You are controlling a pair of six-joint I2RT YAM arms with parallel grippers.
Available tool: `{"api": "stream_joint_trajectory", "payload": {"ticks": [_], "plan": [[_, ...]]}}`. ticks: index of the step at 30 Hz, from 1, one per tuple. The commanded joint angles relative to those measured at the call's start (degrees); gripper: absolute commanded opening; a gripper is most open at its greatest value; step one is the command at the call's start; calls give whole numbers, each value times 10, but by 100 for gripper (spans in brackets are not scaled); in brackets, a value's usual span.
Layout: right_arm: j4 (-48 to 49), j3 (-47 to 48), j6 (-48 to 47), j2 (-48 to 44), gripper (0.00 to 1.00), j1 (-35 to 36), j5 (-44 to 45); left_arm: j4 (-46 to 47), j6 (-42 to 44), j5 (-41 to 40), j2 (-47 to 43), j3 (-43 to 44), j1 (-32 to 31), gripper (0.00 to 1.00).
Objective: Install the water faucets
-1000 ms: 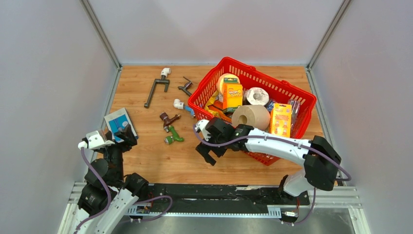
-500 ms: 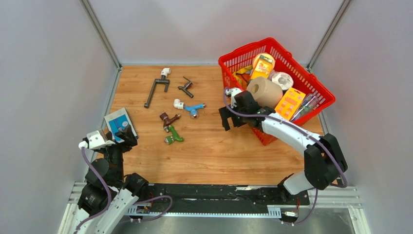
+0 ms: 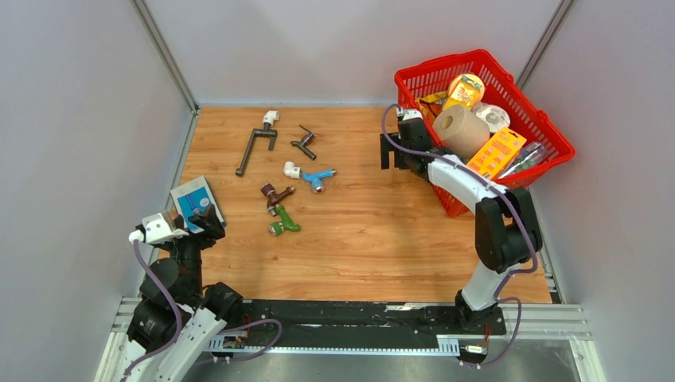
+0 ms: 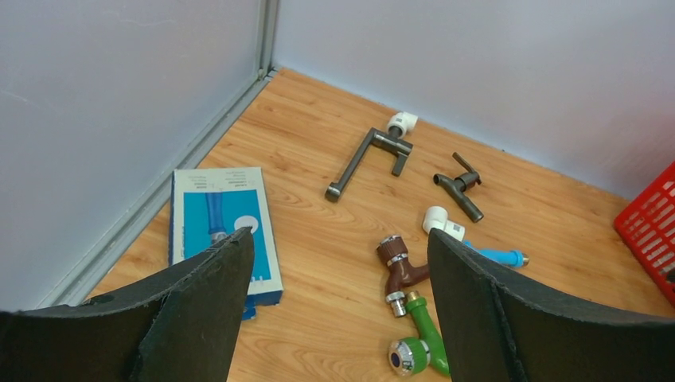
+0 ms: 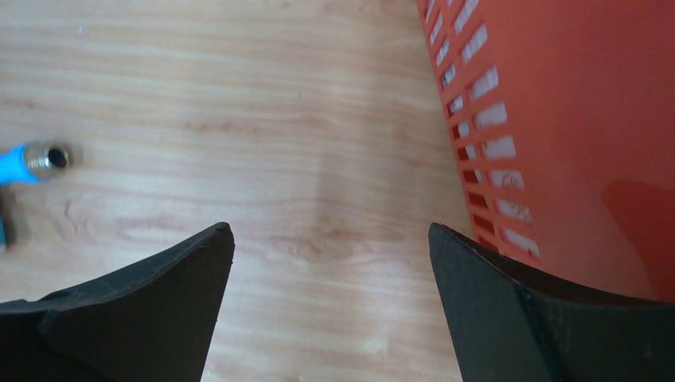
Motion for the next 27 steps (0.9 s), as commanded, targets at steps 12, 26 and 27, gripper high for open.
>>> {"api": "stream_joint_trajectory", "payload": {"ticks": [12, 26, 27], "plan": [[61, 111, 12, -90, 100, 0, -228, -12, -50, 100, 179, 66, 0, 88], [321, -147, 26, -274, 100, -6, -400, 14, -148, 245, 487, 101, 15, 88], [321, -153, 22, -273, 100, -5, -414, 17, -154, 268, 514, 100, 21, 88]]}}
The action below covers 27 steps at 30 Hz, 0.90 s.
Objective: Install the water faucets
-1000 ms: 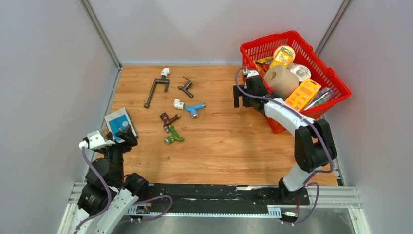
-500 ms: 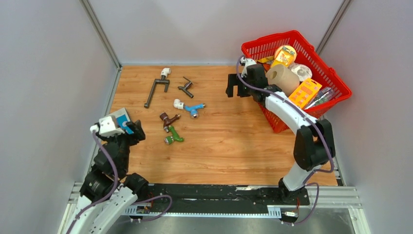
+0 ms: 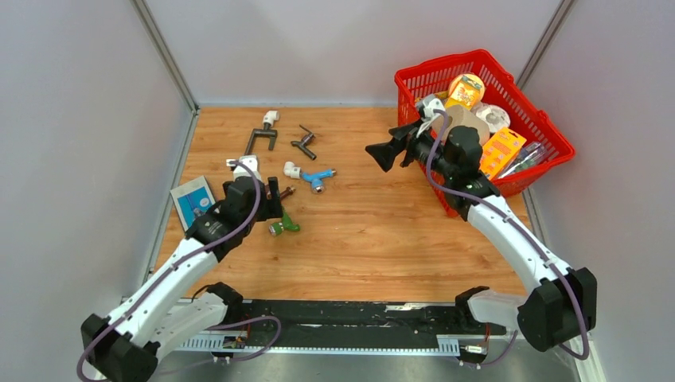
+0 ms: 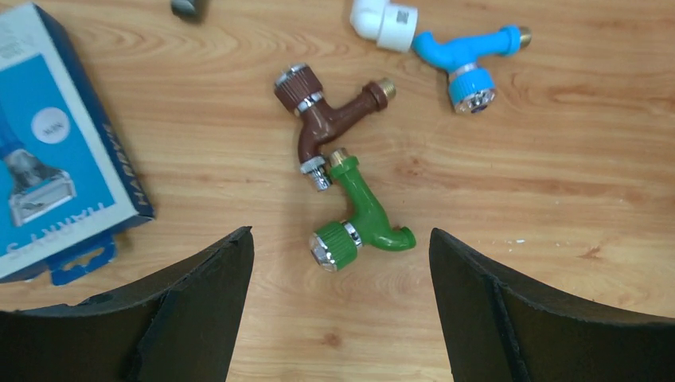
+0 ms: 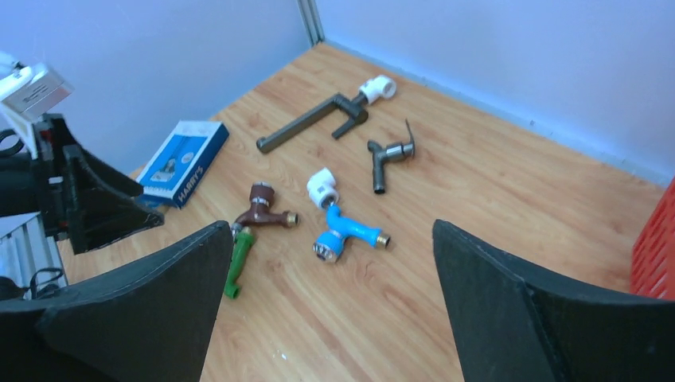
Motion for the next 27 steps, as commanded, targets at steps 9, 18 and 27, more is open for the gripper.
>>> {"api": "stream_joint_trajectory", "payload": {"ticks": [9, 18, 27], "plan": [[42, -47, 10, 63, 100, -1, -71, 117, -103, 131, 209, -28, 49, 87], [41, -62, -17, 62, 100, 23, -24, 91, -106, 106, 304, -32, 50, 84], [41, -63, -27, 66, 100, 35, -18, 117, -91, 155, 360, -36, 50, 83]]}}
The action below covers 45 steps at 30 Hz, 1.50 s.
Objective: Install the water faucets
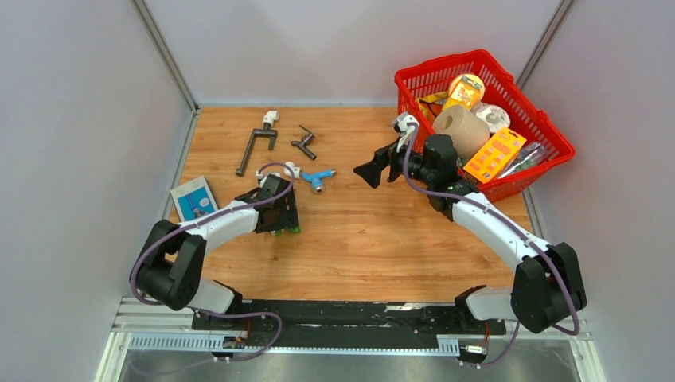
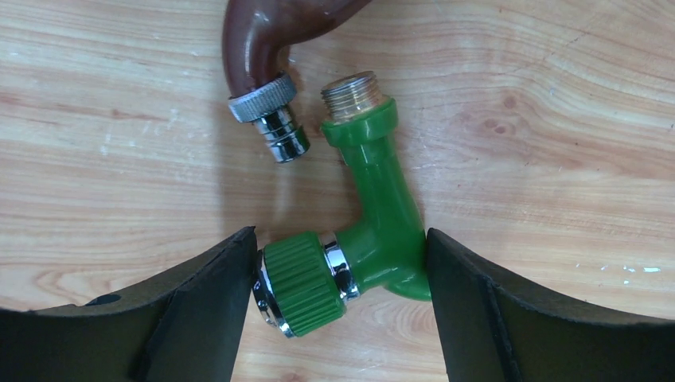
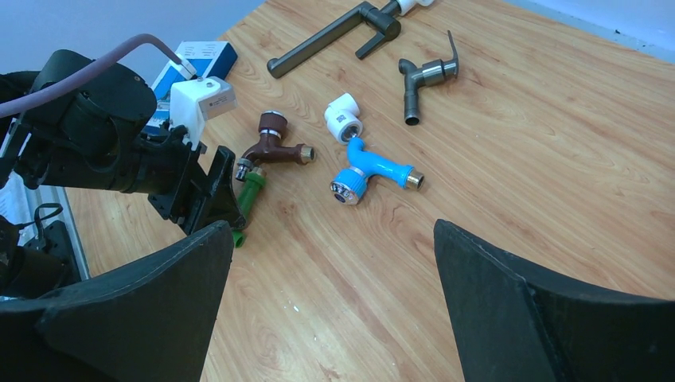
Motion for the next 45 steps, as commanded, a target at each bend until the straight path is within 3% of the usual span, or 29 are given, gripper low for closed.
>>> {"api": "stream_joint_trajectory", "payload": {"ticks": [1, 3, 5, 9, 17, 22, 28, 34, 41, 45], "plan": [[24, -1, -13, 1, 100, 2, 7, 20, 5, 47, 11, -7, 4, 83], [24, 0, -12, 3, 100, 2, 4, 27, 2, 64, 14, -13, 2, 83], [25, -1, -11, 5, 100, 3, 2, 28, 4, 78, 13, -19, 3, 77], [25, 0, -11, 6, 100, 3, 1, 20, 32, 110, -2, -20, -12, 76], [25, -1, -10, 8, 100, 4, 4, -21, 206, 196, 53, 38, -90, 76], [22, -3, -14, 3, 100, 4, 21, -47, 207, 163, 63, 76, -95, 92], [-3, 12, -9, 14, 100, 8, 42, -4, 66, 135, -69, 41, -96, 94], [-100, 64, 47, 60, 100, 50, 119, -6, -41, 24, -275, -26, -95, 94], [-213, 111, 170, 143, 97, 160, 250, 2, -40, -27, -437, -79, -95, 94], [-222, 119, 244, 197, 88, 220, 285, -8, -28, -42, -475, -102, -95, 94]]}}
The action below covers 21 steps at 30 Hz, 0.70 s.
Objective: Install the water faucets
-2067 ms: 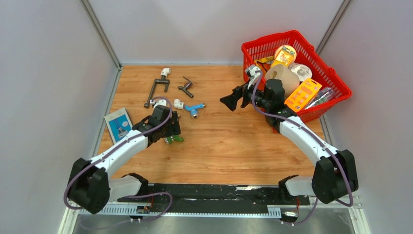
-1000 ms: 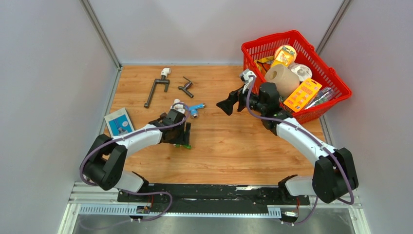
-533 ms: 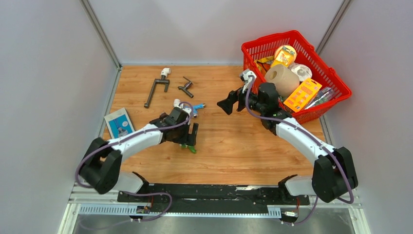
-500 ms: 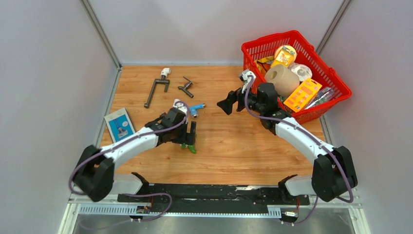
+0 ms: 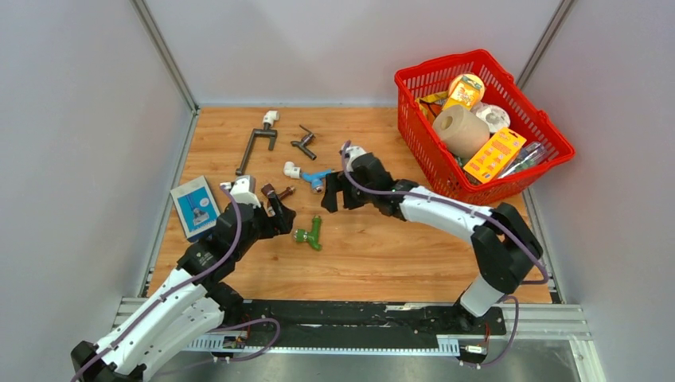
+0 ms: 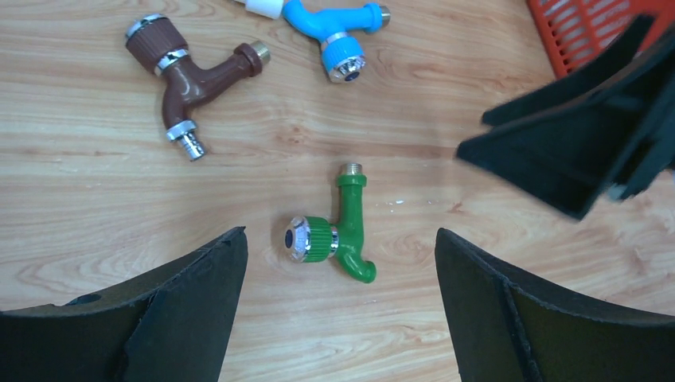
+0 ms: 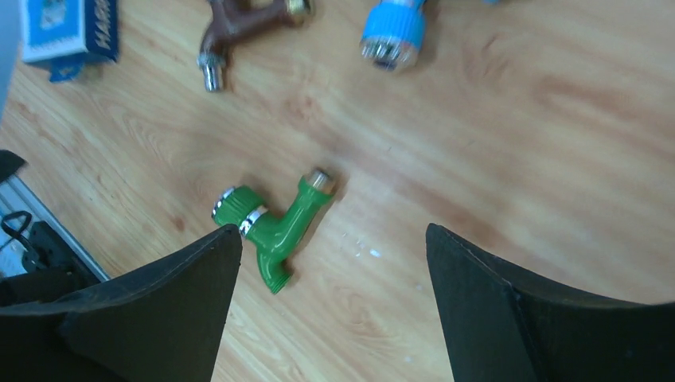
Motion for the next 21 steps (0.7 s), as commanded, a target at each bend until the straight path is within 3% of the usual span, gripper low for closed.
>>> {"api": "stream_joint_trajectory", "payload": {"ticks": [1, 9, 21], "plan": [[-47, 34, 117, 55, 82, 61, 77, -6, -1, -35, -28, -21, 0, 94], [-62, 99, 181, 170, 56, 109, 105, 10, 32, -11, -64, -52, 0, 94], [-53, 124, 221, 242, 40, 115, 160, 49, -2, 7, -58, -96, 0, 94]]}}
